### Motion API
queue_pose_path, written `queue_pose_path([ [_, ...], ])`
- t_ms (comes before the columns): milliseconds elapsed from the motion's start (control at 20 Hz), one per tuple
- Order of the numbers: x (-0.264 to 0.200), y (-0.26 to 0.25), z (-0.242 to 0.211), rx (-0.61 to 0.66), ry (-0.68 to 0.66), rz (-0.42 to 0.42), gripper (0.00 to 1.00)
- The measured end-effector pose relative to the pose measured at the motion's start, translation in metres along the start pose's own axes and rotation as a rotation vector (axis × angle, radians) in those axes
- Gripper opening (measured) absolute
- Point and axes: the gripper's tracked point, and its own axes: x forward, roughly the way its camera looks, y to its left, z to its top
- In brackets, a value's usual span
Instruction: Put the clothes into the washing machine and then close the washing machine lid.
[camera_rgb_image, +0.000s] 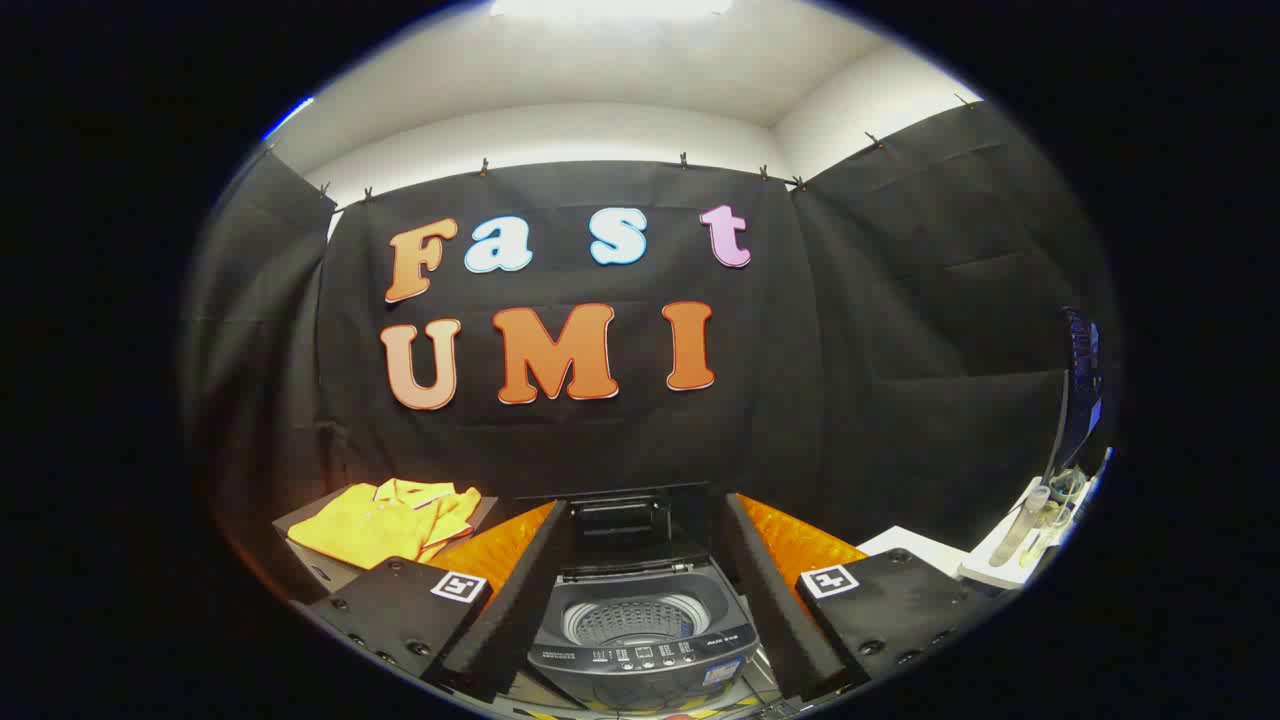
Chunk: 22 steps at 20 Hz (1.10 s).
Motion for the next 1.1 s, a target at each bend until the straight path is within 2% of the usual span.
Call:
queue_pose_path([
  [250, -0.004, 0.013, 0.007, 0.022, -0.014, 0.013, 0.98],
  [1100, -0.005, 0.008, 0.02, -0.008, -0.035, 0.035, 0.98],
])
